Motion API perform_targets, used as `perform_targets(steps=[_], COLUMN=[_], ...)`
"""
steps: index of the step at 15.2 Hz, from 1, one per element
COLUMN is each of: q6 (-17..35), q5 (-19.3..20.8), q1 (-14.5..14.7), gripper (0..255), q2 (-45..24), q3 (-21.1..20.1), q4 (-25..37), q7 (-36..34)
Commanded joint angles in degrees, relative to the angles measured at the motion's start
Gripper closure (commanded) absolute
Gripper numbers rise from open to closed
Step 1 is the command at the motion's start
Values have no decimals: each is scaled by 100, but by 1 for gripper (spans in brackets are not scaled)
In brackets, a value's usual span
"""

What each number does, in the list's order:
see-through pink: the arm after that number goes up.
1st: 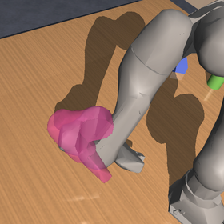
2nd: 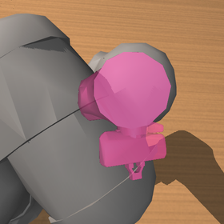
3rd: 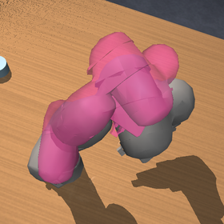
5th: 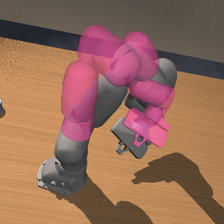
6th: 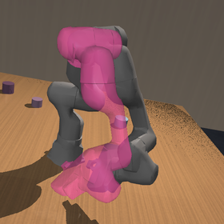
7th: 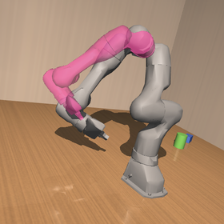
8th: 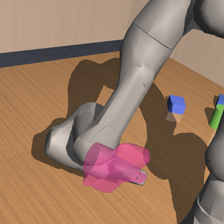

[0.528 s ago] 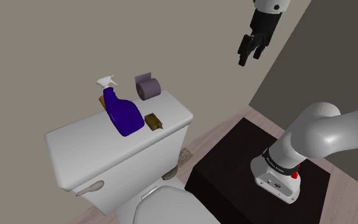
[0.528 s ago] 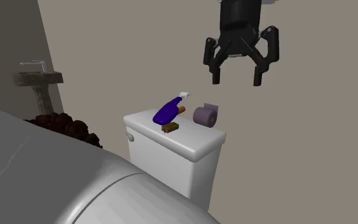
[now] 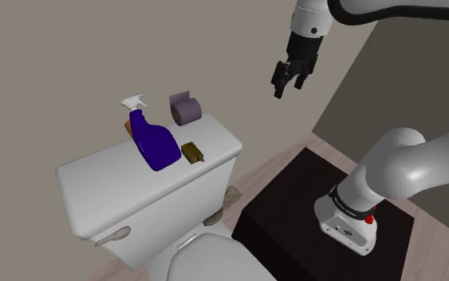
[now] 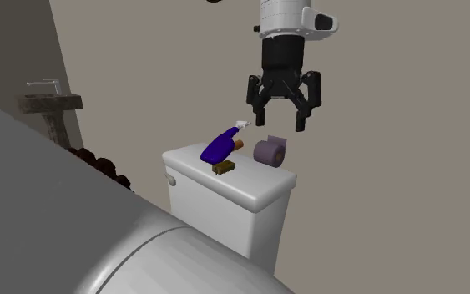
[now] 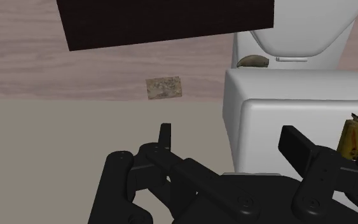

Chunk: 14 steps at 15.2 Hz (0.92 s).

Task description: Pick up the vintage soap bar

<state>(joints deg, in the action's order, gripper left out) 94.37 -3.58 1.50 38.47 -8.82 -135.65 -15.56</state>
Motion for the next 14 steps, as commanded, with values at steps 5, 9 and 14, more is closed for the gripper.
perform_targets(steps=[5,9,14], q6=[820,1390,2073], q5=[-381,-535,-546], q1=[168,243,295], gripper=[0,0,0], q2=[-567,-1143,-2004], q3=[-568,-966,-1449], q4=[-146,-60,218], q7=[-686,-1154,-1779])
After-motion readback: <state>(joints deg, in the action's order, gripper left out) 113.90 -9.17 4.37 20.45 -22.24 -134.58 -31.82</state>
